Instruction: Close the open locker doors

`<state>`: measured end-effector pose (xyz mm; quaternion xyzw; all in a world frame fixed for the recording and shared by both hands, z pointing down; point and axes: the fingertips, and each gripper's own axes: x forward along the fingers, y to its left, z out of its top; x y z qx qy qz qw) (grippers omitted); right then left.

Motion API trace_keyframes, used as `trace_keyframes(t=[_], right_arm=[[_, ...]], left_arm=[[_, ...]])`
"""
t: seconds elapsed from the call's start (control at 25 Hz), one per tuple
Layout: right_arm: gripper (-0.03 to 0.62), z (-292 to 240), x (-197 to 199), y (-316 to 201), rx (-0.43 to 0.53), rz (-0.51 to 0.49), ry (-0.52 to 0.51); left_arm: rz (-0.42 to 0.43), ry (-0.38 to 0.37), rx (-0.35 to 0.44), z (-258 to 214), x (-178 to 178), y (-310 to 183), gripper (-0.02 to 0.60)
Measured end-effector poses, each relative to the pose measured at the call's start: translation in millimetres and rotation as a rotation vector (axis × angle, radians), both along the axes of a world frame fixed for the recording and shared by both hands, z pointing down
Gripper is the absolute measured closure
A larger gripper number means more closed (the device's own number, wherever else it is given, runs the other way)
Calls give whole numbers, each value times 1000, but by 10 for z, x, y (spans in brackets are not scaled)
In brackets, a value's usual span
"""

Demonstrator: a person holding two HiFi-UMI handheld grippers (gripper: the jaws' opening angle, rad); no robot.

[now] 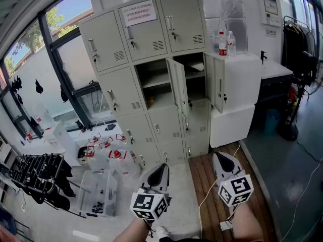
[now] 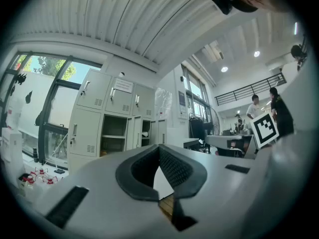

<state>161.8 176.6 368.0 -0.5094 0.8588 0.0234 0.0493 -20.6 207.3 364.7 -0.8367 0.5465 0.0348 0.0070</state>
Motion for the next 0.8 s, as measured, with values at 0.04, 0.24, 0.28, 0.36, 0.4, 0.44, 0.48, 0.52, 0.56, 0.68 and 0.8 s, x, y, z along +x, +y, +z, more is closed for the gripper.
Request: trace_keyframes(t=[0.04, 0.24, 0.28, 0.36, 0.4, 0.44, 0.48, 0.52, 0.56, 0.68, 0.8], right_arm=[[594, 5, 4, -1, 0, -1, 0], [594, 8, 13, 3, 0, -1, -2], [594, 0, 13, 4, 1, -3, -4], [594, -18, 1, 11, 6, -14, -10], [593, -24, -12, 15, 8, -21, -13], [593, -26, -29, 20, 10, -26, -15], [593, -24, -47, 25, 10, -29, -15], [592, -21, -62, 28, 11, -30, -14], [592, -20, -73, 28, 13, -29, -12], [592, -29, -97, 15, 21, -26, -6], [592, -42, -146, 3, 25, -30, -14]], left_arm=[[0, -1, 1, 6, 6, 1, 578], [-1, -1, 0, 8, 12, 8, 579], [-2, -2, 1, 2, 13, 9, 578], [-1, -2, 4, -11, 18, 7, 579], [0, -2, 5, -14, 17, 6, 578], [1, -1, 6, -13, 11, 6, 579], [1, 0, 6, -10, 1, 7, 578], [1, 1, 6, -7, -10, 8, 578], [1, 2, 8, -8, -21, 7, 578], [-2, 3, 14, -21, -50, -3, 578], [1, 0, 13, -29, -96, -10, 578]])
